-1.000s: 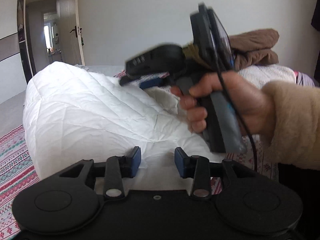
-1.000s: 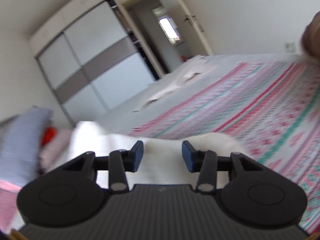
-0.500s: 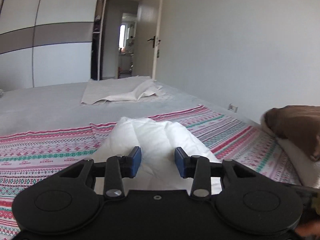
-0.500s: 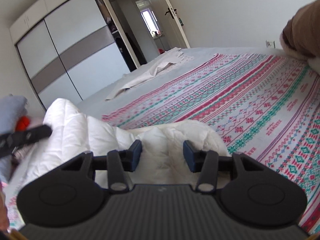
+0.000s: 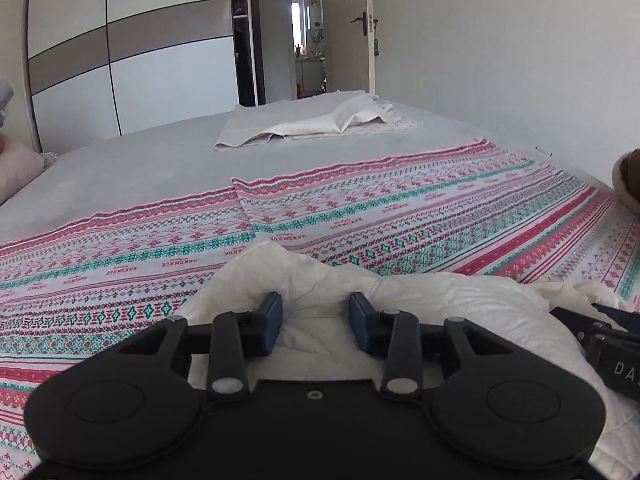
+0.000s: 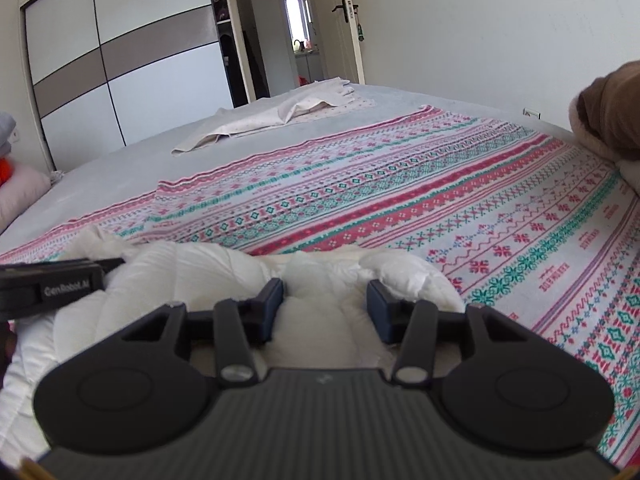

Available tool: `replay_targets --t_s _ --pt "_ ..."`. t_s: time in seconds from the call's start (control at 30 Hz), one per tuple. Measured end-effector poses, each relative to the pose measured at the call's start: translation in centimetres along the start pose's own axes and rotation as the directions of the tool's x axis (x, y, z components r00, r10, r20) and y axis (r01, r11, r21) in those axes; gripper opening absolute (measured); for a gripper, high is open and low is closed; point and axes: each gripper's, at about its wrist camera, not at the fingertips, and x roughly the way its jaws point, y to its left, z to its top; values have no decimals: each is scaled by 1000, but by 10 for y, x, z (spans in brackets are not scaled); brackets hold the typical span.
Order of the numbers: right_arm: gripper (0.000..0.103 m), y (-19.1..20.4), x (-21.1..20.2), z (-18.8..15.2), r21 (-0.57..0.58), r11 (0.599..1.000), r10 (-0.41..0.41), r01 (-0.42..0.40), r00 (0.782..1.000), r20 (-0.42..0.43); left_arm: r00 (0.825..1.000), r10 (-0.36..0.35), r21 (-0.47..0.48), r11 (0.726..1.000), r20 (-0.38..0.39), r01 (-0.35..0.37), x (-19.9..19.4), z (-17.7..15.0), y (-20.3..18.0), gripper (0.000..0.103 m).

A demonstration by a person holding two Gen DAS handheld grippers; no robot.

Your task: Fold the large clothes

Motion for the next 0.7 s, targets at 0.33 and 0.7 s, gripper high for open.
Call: replay_targets --t_s 0.33,0.7 --pt "102 -22 -50 30 -22 983 179 -181 981 -73 982 -187 -220 960 -35 175 -81 -5 37 102" --pt "102 -87 -27 4 345 904 370 -251 863 -343 890 -452 -595 731 -58 332 -82 -60 72 102"
